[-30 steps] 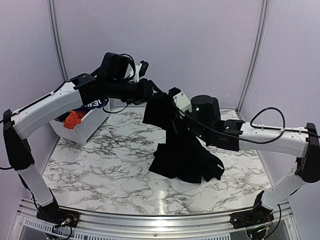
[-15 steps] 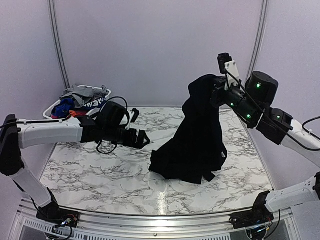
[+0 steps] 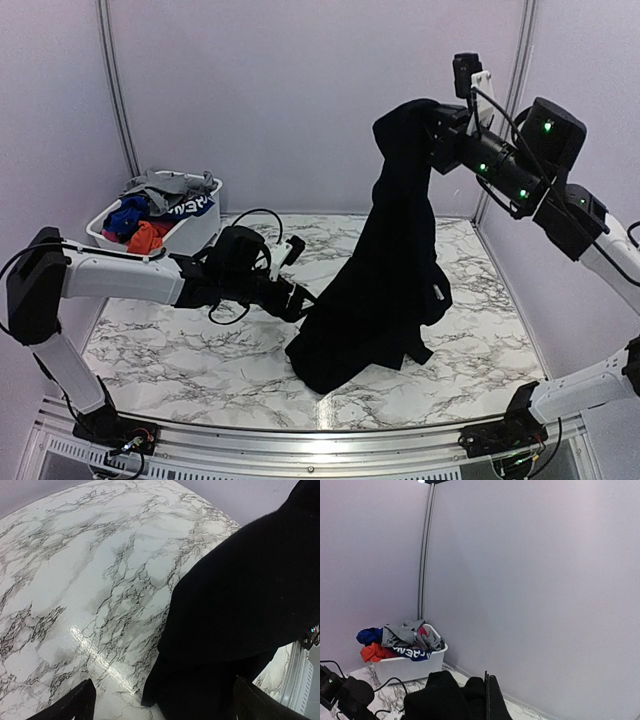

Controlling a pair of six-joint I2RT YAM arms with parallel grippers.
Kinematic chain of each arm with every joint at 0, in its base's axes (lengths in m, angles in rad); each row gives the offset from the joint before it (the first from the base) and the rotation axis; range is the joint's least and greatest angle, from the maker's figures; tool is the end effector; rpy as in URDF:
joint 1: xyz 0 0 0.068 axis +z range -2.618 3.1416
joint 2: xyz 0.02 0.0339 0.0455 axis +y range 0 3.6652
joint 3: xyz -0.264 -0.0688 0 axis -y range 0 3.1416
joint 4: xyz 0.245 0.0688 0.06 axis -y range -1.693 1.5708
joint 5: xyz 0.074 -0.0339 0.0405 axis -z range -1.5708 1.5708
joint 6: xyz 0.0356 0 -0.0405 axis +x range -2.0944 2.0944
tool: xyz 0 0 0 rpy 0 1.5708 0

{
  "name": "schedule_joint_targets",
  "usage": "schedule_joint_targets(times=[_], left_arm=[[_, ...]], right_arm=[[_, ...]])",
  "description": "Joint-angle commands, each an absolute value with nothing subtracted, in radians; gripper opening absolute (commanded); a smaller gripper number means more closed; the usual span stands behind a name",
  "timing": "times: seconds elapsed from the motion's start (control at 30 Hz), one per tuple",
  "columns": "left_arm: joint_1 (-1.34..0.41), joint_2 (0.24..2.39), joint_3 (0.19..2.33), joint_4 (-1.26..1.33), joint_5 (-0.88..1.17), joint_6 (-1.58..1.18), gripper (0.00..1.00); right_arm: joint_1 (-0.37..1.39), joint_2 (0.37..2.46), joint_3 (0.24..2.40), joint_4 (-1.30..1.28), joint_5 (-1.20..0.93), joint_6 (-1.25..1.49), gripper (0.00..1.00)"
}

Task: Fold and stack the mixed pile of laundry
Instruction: Pick up the crumpled T-shirt from the center of the board.

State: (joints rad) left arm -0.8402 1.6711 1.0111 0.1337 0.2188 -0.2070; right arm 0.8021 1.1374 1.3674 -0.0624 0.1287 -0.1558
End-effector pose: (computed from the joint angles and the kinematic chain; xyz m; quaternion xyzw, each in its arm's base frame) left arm 0.2417 -0.2813 0.2187 0.3200 0.8017 -0.3299 0.3821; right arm 0.1714 0.1706 0.4856 -0.2532 0.5943 0.2027 0.7360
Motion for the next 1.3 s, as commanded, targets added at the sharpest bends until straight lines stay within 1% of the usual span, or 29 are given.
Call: schedule_joint_targets(times=[0.0, 0.1, 0.27, 0.5, 0.6, 0.63, 0.67, 0.8, 0.83, 0.87, 0.9, 0.97, 1.07, 1.13, 1.17, 1.27], left_arm=[[-0.846, 1.644, 1.022, 0.208, 0.258, -0.141, 0.99], [-0.846, 1.6, 0.998, 0.206, 0.268, -0.093, 0.99], [-0.851, 1.577, 0.985, 0.21, 0.274, -0.045, 0.99], [-0.901, 1.69, 1.143, 0.234, 0.282, -0.006, 0.99], [-0.926, 1.748, 1.214, 0.235, 0.226, 0.052, 0.98], [-0.926, 1.769, 1.241, 0.231, 0.207, 0.047, 0.91], [-0.926, 1.772, 1.261, 0.222, 0.195, 0.038, 0.82], [-0.92, 1.695, 1.257, 0.219, 0.177, 0.013, 0.4], [-0.916, 1.656, 1.234, 0.22, 0.163, 0.012, 0.26], [-0.911, 1.614, 1.202, 0.22, 0.145, 0.015, 0.03], [-0.906, 1.563, 1.167, 0.218, 0.103, 0.018, 0.0], [-0.897, 1.462, 1.104, 0.198, 0.066, 0.039, 0.0], [-0.898, 1.35, 1.084, 0.083, 0.037, 0.08, 0.0], [-0.912, 1.304, 1.083, 0.016, 0.027, 0.1, 0.0], [-0.933, 1.289, 1.08, -0.01, 0.014, 0.112, 0.0], [-1.038, 1.302, 1.07, -0.095, -0.067, 0.18, 0.0]], right_arm=[[0.793, 1.187, 1.529, -0.023, -0.021, -0.14, 0.0], [0.792, 1.199, 1.586, -0.079, -0.076, -0.126, 0.0], [0.791, 1.151, 1.577, -0.097, -0.043, -0.11, 0.0], [0.79, 1.194, 1.634, -0.067, -0.039, -0.076, 0.0], [0.788, 1.223, 1.664, -0.039, -0.08, -0.055, 0.0], [0.789, 1.234, 1.681, -0.037, -0.09, -0.049, 0.0], [0.789, 1.244, 1.699, -0.035, -0.096, -0.046, 0.0], [0.79, 1.308, 1.807, -0.059, -0.119, -0.06, 0.0], [0.789, 1.326, 1.836, -0.055, -0.128, -0.062, 0.0], [0.79, 1.348, 1.863, -0.05, -0.14, -0.061, 0.0], [0.79, 1.368, 1.895, -0.041, -0.153, -0.057, 0.0], [0.79, 1.406, 1.953, -0.027, -0.179, -0.036, 0.0], [0.789, 1.412, 1.972, -0.018, -0.157, -0.007, 0.0], [0.79, 1.358, 1.921, -0.04, -0.1, -0.01, 0.0], [0.788, 1.316, 1.867, -0.051, -0.033, -0.014, 0.0], [0.754, 1.149, 1.643, -0.076, 0.114, -0.007, 0.0]])
